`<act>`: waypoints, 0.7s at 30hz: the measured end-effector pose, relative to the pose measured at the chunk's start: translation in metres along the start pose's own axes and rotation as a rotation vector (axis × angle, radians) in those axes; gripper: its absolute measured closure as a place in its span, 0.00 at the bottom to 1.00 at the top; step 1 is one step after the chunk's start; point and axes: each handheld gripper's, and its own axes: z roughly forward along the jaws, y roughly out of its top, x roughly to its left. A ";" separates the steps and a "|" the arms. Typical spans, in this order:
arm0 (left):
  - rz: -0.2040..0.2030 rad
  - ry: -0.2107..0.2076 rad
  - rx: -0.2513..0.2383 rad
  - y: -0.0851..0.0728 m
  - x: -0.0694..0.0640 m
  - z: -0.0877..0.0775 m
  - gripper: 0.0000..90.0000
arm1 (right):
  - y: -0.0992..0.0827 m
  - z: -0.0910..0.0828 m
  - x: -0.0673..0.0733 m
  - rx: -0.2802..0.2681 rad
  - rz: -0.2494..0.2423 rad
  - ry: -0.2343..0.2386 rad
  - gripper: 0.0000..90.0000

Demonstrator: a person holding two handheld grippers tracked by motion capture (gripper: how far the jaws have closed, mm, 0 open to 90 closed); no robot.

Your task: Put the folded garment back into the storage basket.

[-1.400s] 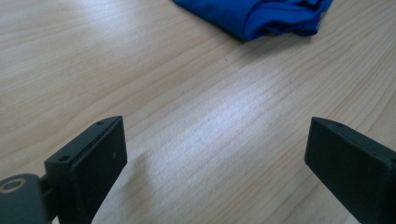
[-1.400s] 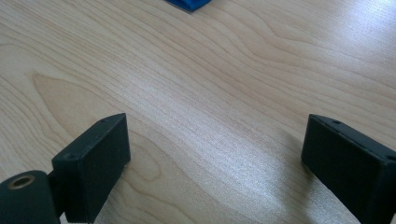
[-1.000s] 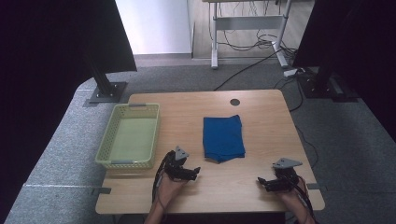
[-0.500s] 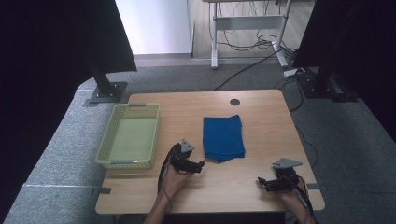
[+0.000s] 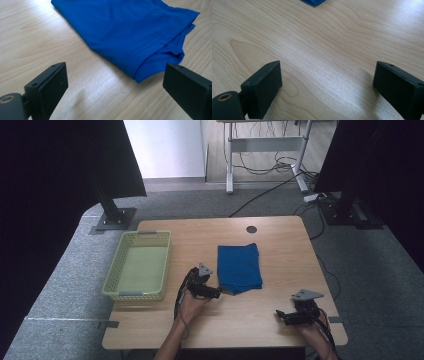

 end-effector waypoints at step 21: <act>-0.017 0.031 -0.009 0.019 0.009 0.032 0.07 | 0.000 0.000 0.000 -0.001 -0.002 0.002 0.09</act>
